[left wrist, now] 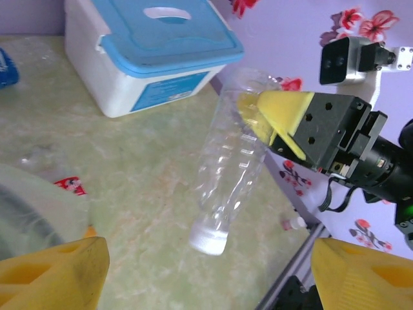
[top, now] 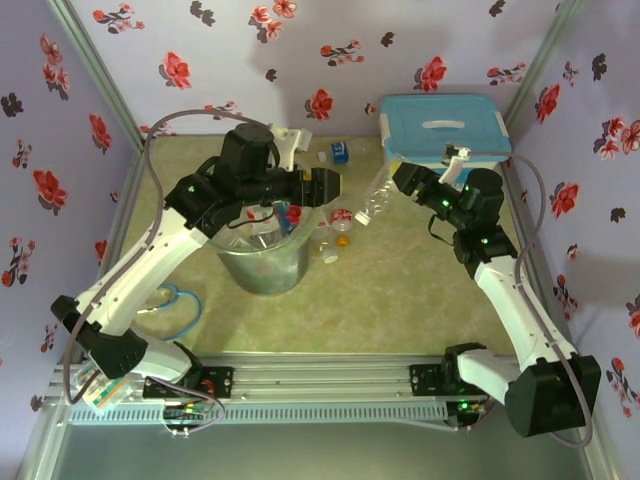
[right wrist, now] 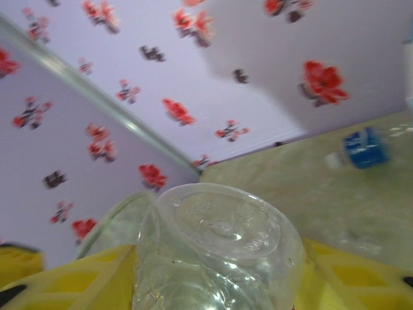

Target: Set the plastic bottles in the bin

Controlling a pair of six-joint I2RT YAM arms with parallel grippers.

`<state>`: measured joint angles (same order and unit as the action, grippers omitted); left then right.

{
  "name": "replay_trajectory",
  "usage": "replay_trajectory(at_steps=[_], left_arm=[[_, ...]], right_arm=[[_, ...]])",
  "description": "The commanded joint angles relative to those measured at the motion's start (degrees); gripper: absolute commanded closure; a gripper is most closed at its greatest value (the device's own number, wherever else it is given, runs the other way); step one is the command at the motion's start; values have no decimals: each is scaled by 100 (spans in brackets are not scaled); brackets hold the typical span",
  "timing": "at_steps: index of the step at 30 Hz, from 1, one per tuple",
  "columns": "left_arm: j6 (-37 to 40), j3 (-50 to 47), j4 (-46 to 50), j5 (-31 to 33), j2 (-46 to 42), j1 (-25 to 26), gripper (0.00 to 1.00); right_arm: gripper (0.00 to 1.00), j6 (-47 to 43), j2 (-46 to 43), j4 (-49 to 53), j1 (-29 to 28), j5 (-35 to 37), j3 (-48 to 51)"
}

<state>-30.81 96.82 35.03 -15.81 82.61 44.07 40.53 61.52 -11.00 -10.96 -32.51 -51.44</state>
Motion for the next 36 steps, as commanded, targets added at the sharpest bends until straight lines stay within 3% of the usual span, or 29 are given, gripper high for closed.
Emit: replay_trajectory(at_steps=[1,16,19,23,27,29,32,36], left_arm=[[-103,247,-261,-333,180,95,18],[-99,602,-461,-732,879,307,18],[-79,630,-470,-736,946,303,24],[-53,620,-516,-707,942,303,39],[-64,611,-583,-703,941,295,42],[-75,602,-602,-687,934,286,44],[-99,586,-611,-662,915,244,46],[-139,507,-629,-588,847,166,49]], right_arm=[[40,152,-44,-678,-211,-631,-260],[41,666,219,-1563,-788,-669,-457],[41,658,244,-1633,-881,-660,-468],[42,615,261,-1572,-893,-660,-463],[41,605,271,-1552,-897,-661,-465],[36,596,274,-1548,-900,-669,-480],[15,520,275,-1482,-890,-618,-505],[1,338,248,-1263,-895,-467,-611]])
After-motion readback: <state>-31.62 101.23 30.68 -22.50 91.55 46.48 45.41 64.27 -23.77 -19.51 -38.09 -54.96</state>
